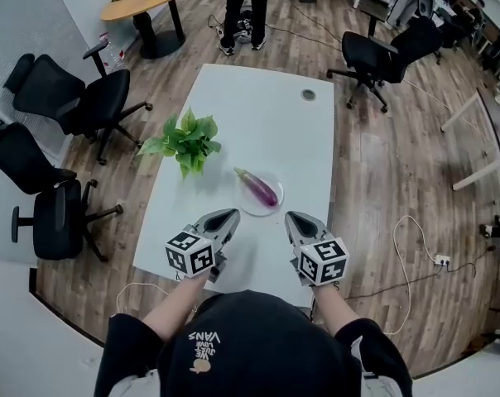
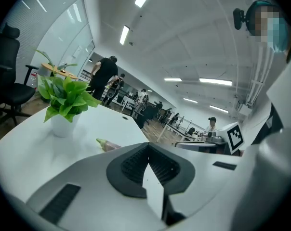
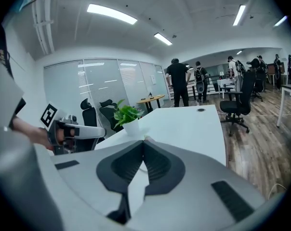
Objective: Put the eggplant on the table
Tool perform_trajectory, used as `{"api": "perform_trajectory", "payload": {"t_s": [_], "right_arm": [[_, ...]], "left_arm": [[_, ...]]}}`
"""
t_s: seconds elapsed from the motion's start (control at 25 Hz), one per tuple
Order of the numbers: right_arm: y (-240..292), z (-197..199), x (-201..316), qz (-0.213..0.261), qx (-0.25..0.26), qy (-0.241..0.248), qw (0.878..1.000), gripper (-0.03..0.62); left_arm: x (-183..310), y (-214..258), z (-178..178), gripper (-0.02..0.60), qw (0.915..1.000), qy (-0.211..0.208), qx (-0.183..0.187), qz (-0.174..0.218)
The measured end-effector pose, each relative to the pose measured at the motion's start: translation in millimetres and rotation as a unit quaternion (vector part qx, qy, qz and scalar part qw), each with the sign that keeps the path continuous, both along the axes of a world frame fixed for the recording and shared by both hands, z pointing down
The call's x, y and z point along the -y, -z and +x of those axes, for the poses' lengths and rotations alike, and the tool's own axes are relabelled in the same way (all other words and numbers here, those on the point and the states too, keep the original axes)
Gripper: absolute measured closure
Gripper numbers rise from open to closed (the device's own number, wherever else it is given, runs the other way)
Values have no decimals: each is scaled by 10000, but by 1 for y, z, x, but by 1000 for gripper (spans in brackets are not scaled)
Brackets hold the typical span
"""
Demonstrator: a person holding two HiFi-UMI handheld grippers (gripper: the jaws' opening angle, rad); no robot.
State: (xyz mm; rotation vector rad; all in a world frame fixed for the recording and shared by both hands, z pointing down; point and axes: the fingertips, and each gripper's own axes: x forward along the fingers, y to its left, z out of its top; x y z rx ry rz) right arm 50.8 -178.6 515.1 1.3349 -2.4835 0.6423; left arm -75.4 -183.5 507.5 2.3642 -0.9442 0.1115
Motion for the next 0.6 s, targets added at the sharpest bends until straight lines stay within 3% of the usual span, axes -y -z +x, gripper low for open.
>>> {"api": "perform_trajectory", "payload": {"t_s": [0.6], "right_arm": [[-2, -5, -15, -65, 43, 54, 10000, 576]], "left_arm": [[-21, 3, 3, 571, 10000, 73, -65, 16]]}}
